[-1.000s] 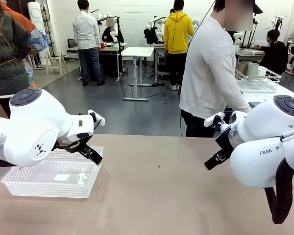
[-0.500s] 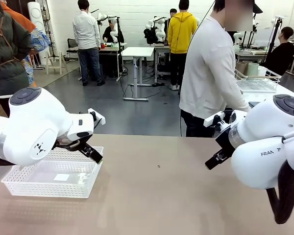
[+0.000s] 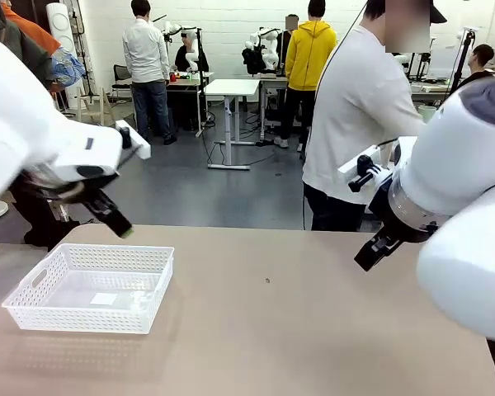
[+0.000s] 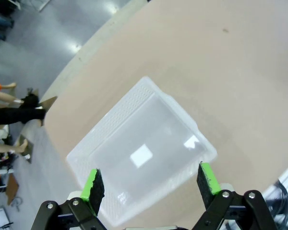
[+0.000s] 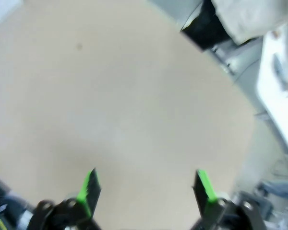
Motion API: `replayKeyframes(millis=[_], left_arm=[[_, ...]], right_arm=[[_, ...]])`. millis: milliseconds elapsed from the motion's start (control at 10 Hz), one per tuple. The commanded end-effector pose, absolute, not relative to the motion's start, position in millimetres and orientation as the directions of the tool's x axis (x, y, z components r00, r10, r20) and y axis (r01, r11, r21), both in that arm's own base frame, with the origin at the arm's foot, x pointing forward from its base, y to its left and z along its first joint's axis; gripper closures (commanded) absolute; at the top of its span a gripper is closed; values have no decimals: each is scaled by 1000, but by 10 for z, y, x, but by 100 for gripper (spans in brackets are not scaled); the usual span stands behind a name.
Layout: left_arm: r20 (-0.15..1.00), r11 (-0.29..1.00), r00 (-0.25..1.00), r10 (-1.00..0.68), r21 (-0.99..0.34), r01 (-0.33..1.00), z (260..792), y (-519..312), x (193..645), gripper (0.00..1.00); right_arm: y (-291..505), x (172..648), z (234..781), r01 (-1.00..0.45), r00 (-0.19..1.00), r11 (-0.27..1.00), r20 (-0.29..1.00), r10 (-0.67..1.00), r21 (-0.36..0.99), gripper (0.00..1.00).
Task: Clean and organize the cups into the basket.
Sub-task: Pick up the Organizing basket and move it to the center of the table, then pick up the Reusable plastic cup from the right side of the table and place it inside the Organizing basket.
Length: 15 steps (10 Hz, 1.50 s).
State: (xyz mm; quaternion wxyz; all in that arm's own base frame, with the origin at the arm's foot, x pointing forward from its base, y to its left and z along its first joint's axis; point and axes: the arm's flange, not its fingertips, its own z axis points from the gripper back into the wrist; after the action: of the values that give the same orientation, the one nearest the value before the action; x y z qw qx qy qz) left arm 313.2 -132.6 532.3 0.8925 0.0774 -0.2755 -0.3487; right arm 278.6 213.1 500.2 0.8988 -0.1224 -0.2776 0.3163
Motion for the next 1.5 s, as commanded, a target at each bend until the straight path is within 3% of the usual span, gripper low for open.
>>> replayKeyframes(millis=[0,100,200,300,500,600,700,800,900,1000,1200,1300,1400], left_arm=[[432,720,577,-693,378,582,4795,-857,2007,0],[445,734,584,-678,375,566,4752,-824,1938,0],[428,738,603,-673,348,578,5544,-1253,2862,0],[428,738,603,-673,348,578,5544,-1253,2862,0],[428,738,603,-673,348,578,5544,-1253,2862,0],[428,738,603,-673,348,578,5544,-1253,2862,0],[418,734,605,-678,344,585,5563,-1253,2810,0],[550,759,660,-512,-70,647,5510,-986,3024,0],[569,605,742,-354,-466,646,5441,-738,3139,0],[513,474,830,-219,-688,550,5345,-534,3239,0],[366,181,930,-35,-913,366,5114,-123,3441,0],[274,126,960,55,-956,265,4966,147,3537,0],[217,148,968,124,-969,198,4810,377,3544,0]], right_arm=[[1764,1262,4560,-437,639,803,488,595,-406,0],[1741,1083,4518,-376,638,818,519,570,-436,0],[1633,1240,4421,-271,686,826,503,526,-494,0],[2364,1827,5399,-428,641,796,478,601,-428,0],[2364,1827,5399,-428,641,796,478,601,-428,0],[2356,1530,5457,-365,651,812,499,572,-455,0],[2104,1761,5561,-376,697,909,590,407,-182,0],[1669,1910,5636,-362,741,912,653,156,194,0],[1088,2011,5545,-291,794,830,605,-68,475,0],[622,2038,5378,-221,809,756,549,-212,617,0],[-32,1978,4994,-189,830,411,369,-419,892,0],[-357,1914,4727,-155,845,182,226,-485,971,0],[-653,1807,4477,-116,852,63,132,-507,991,0]])
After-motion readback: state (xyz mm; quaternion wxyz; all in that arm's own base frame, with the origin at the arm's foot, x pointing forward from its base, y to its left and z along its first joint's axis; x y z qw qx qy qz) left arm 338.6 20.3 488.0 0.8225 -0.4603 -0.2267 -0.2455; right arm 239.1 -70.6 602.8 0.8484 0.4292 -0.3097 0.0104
